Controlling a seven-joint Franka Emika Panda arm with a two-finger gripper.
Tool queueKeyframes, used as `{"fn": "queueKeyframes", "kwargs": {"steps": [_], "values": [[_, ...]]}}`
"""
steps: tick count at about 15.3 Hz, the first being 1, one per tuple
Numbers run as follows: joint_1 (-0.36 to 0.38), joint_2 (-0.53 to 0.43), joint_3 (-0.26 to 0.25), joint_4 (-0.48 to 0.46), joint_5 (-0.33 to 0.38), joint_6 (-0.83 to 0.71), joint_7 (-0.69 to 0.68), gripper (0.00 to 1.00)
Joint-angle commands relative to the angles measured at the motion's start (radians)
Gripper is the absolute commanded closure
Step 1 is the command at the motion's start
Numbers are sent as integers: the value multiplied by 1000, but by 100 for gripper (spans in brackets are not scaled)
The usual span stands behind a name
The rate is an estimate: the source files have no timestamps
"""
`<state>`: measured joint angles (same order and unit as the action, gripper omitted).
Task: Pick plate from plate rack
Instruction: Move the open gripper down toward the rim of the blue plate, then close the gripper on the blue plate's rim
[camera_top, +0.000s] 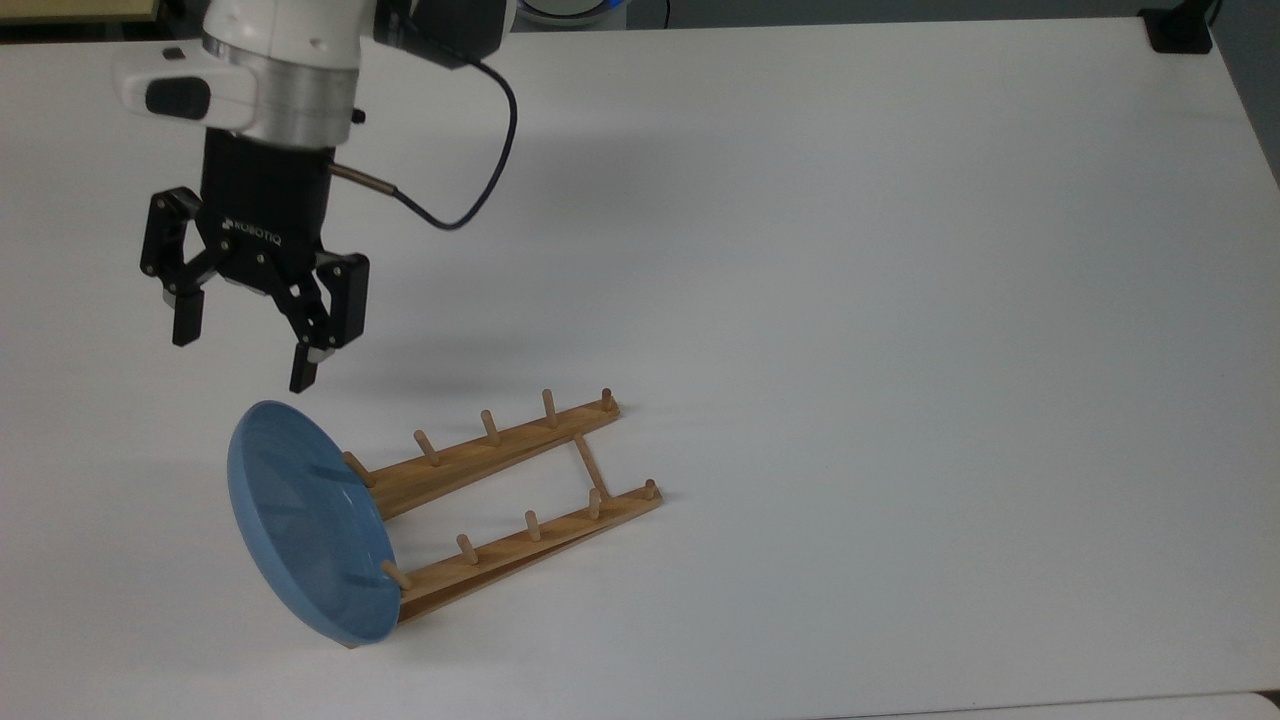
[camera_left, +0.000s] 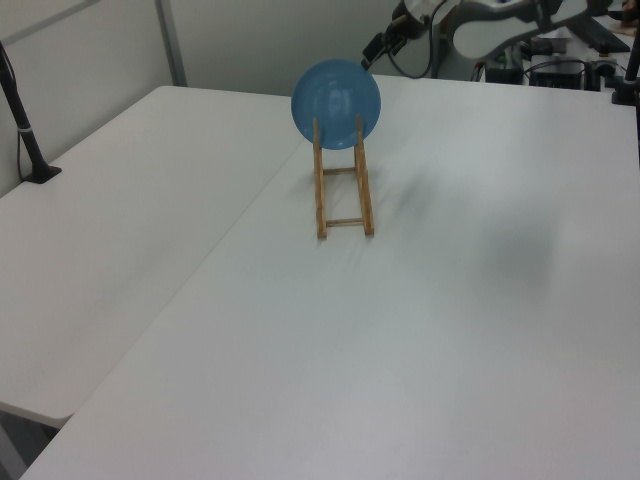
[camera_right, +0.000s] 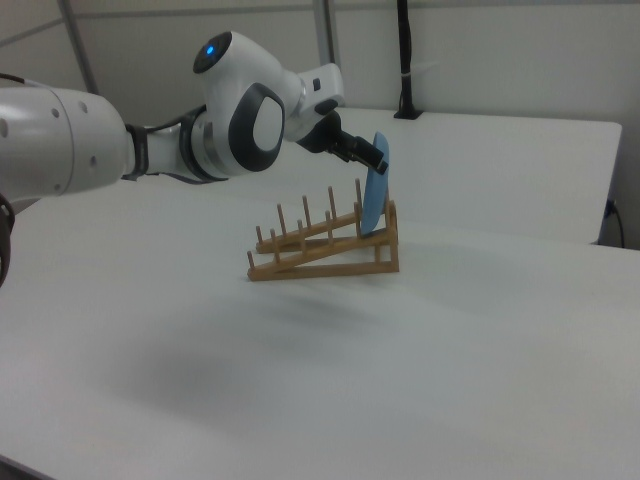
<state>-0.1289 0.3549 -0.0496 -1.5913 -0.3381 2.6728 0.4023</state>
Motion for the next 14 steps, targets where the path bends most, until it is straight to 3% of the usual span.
{"fn": "queueKeyframes", "kwargs": {"steps": [1, 6, 10, 11, 14], "values": [[8, 19, -12, -9, -106, 47, 127, 4], [6, 56, -12, 1, -211, 53, 249, 10], [6, 78, -13, 28, -216, 53, 294, 22], [6, 76, -13, 28, -216, 53, 300, 25], [6, 76, -13, 28, -216, 53, 303, 48]]}}
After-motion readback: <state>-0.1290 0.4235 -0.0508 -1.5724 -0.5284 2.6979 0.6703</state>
